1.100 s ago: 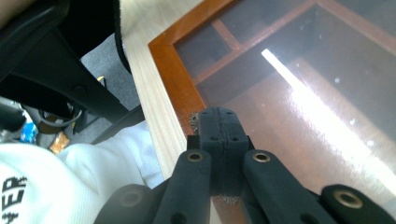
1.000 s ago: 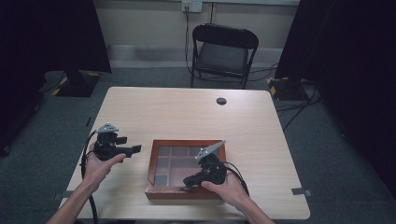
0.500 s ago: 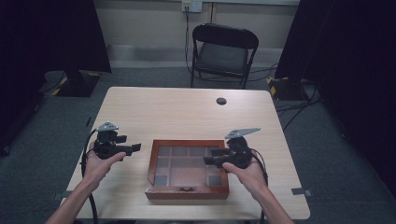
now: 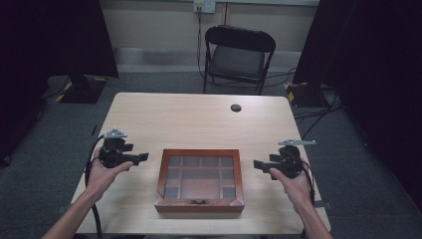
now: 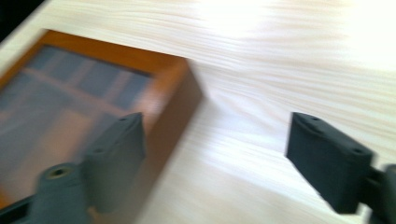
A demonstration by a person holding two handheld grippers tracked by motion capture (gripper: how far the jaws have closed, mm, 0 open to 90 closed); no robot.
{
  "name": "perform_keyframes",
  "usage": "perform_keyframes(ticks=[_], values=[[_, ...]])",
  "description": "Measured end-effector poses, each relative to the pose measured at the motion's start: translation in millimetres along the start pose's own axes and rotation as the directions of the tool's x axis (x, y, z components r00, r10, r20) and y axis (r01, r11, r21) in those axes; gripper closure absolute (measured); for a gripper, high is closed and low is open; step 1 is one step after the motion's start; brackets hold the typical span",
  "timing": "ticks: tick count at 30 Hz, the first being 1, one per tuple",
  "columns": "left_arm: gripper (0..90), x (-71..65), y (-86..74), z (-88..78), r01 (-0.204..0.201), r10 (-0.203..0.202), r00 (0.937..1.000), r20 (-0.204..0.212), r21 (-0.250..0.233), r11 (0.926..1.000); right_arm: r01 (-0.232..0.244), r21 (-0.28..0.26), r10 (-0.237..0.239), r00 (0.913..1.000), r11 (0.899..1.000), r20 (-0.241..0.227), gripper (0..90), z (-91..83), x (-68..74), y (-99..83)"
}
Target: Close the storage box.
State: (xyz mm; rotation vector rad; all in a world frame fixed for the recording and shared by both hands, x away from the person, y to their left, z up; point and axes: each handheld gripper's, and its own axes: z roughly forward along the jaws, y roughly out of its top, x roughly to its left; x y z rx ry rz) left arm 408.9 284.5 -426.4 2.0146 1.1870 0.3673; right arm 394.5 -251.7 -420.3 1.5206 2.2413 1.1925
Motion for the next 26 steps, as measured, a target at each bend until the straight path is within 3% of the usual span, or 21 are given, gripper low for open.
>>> perform_keyframes(ticks=[1, 2, 3, 4, 5, 9, 10, 12, 13, 14, 15, 16, 17, 18, 20, 24, 26], values=[[20.9, 2.4, -3.1, 1.9, 0.004, -0.004, 0.9999, -0.014, 0.014, 0.9999, -0.029, 0.007, 0.029, 0.9994, 1.000, 0.020, 16.1, 1.5, -10.4, -6.3], [20.9, 5.7, -6.9, 4.4, 0.007, -0.007, 0.9999, -0.008, 0.030, 0.9995, -0.029, 0.007, 0.029, 0.9994, 1.000, 0.020, 16.1, 1.5, -10.4, -6.3], [20.9, 8.0, -11.5, 7.0, 0.017, -0.015, 0.9994, -0.030, 0.044, 0.9989, -0.048, 0.002, 0.048, 0.9984, 0.999, 0.029, 16.1, 2.8, -15.2, -10.5], [20.9, 8.6, -14.6, 9.4, 0.021, -0.020, 0.9995, -0.023, 0.057, 0.9981, -0.058, 0.017, 0.057, 0.9968, 0.998, 0.056, 15.8, 5.5, -19.4, -15.4], [20.9, 8.5, -16.8, 11.2, 0.018, -0.017, 0.9997, -0.015, 0.067, 0.9976, -0.045, 0.062, 0.039, 0.9936, 0.997, 0.107, 14.9, 11.0, -22.3, -21.1], [20.4, 7.0, -22.7, 18.4, -0.011, 0.015, 0.9994, -0.032, 0.101, 0.9948, -0.057, 0.130, 0.034, 0.9846, 0.990, 0.172, 15.2, 22.9, -29.2, -29.5], [20.4, 6.4, -26.1, 22.2, -0.018, 0.025, 0.9983, -0.053, 0.118, 0.9928, -0.060, 0.160, 0.021, 0.9720, 0.985, 0.234, 15.4, 29.4, -30.1, -31.8], [20.3, 5.8, -28.8, 25.3, -0.023, 0.032, 0.9974, -0.064, 0.130, 0.9912, -0.055, 0.160, 0.014, 0.9684, 0.986, 0.249, 15.4, 30.9, -29.7, -32.1], [20.0, 6.0, -30.8, 28.0, -0.033, 0.042, 0.9970, -0.065, 0.143, 0.9892, -0.051, 0.176, -0.001, 0.9581, 0.983, 0.286, 14.9, 37.3, -29.8, -34.3], [19.8, 5.1, -34.6, 33.3, -0.046, 0.063, 0.9928, -0.102, 0.158, 0.9864, -0.040, 0.186, -0.017, 0.9549, 0.982, 0.296, 14.2, 39.4, -29.6, -35.6], [19.2, 3.6, -37.0, 37.9, -0.055, 0.074, 0.9905, -0.116, 0.161, 0.9854, -0.015, 0.187, -0.047, 0.9440, 0.982, 0.326, 14.4, 40.9, -28.8, -36.9], [19.5, 3.6, -37.0, 37.9, -0.055, 0.074, 0.9905, -0.116, 0.161, 0.9854, -0.015, 0.187, -0.047, 0.9440, 0.982, 0.326, 14.4, 40.9, -28.8, -36.9], [19.5, 4.3, -39.2, 41.4, -0.084, 0.106, 0.9879, -0.113, 0.189, 0.9784, -0.004, 0.177, -0.057, 0.9389, 0.984, 0.339, 11.7, 42.6, -28.3, -38.3], [13.8, 5.6, -42.5, 46.2, -0.054, 0.070, 0.9922, -0.103, 0.151, 0.9870, 0.023, 0.119, -0.063, 0.9382, 0.993, 0.340, 2.0, 47.5, -29.3, -43.5], [10.4, 6.5, -43.2, 47.0, -0.063, 0.079, 0.9908, -0.110, 0.147, 0.9872, 0.035, 0.094, -0.065, 0.9385, 0.995, 0.339, 0.0, 51.1, -29.7, -46.3], [1.1, 10.4, -50.4, 51.7, -0.069, 0.077, 0.9922, -0.098, 0.082, 0.9942, 0.042, 0.063, -0.062, 0.9362, 0.997, 0.346, 0.0, 52.4, -29.8, -48.2], [0.0, 11.4, -52.7, 52.6, -0.073, 0.078, 0.9925, -0.094, 0.053, 0.9959, 0.063, 0.016, -0.065, 0.9391, 0.998, 0.337, 0.0, 54.5, -30.9, -51.4]])
